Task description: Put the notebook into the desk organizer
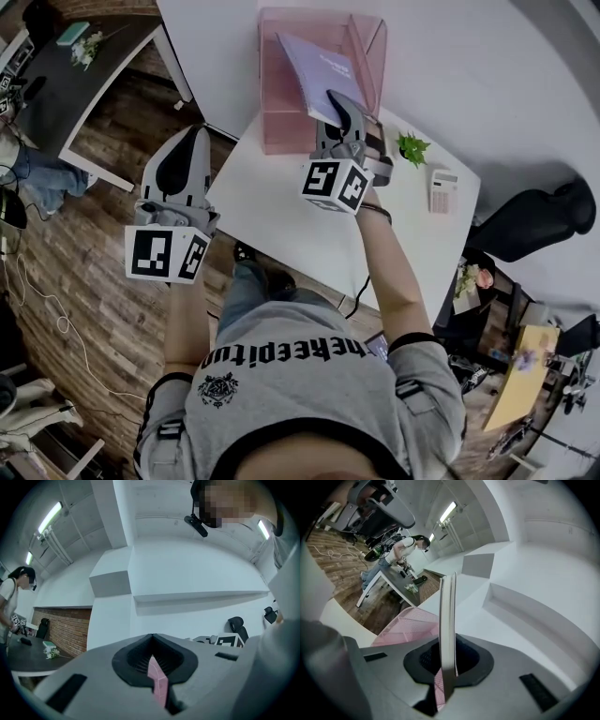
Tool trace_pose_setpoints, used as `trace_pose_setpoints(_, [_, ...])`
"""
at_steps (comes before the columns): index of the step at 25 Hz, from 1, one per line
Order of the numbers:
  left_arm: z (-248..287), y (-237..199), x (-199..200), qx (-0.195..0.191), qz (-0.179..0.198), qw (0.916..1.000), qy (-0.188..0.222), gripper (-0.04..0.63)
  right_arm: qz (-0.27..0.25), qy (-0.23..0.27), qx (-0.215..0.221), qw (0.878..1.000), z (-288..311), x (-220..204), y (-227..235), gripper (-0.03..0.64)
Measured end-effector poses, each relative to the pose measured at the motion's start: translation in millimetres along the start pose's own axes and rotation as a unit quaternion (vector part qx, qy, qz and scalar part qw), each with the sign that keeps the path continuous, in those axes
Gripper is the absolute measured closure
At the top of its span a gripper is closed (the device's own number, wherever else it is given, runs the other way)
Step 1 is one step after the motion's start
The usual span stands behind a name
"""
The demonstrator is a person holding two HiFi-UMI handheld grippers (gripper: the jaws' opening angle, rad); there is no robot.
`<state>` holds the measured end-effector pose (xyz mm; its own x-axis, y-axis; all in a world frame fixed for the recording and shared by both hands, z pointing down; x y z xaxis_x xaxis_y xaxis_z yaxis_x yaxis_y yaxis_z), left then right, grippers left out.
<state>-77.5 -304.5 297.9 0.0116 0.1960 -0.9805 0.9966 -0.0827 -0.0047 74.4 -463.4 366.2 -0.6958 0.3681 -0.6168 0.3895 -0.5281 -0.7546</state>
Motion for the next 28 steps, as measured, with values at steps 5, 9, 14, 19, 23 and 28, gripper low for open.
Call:
trace_pose_setpoints(5, [19.5, -13.9, -1.8, -0.009, -0.001, 1.0, 0.0, 0.592, -0.003, -0.03, 0.015, 0.999, 27.3, -3.5, 2.7, 0.584])
trace_pose_setpoints(9, [36.7, -25.3, -4.2, -0.017, -0.004, 0.9999, 0.0, 0.592, -0.008, -0.047, 0.021, 0.999, 46.9, -4.8, 6.9, 0.584])
trace_pose_setpoints(14, [59.6, -36.4, -7.8, -0.03, -0.007, 0.9995, -0.001, 0.592, -0.008, -0.067, 0.03, 0.997, 71.5, -6.8, 14.1, 0.584])
trace_pose_setpoints(19, [78.7, -49.3, -11.2, -0.039, -0.009, 0.9992, -0.002, 0.592, -0.009, -0.084, 0.047, 0.995, 94.4, -5.3, 16.3, 0.584])
trace_pose_setpoints(23, [93.8, -58.0, -16.1, -0.045, -0.012, 0.9989, -0.003, 0.592, -0.012, -0.1, 0.069, 0.993, 112.4, -6.4, 16.2, 0.584])
trace_pose_setpoints(28, [109.4, -66.8, -22.2, -0.056, -0.017, 0.9983, -0.006, 0.592, -0.025, -0.12, 0.103, 0.987, 131.0, -7.0, 14.9, 0.584])
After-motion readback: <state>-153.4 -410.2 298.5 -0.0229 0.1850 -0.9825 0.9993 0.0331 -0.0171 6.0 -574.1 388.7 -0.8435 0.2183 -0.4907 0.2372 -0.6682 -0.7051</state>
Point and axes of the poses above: the fingertips, and each gripper's own axes: z forward along the fingers, y to its right, x out of its top, the point moved 3 cm from there along -z, backward along the fingers, and after that the axes turned 13 degrees about x, right-handed, at the moved point
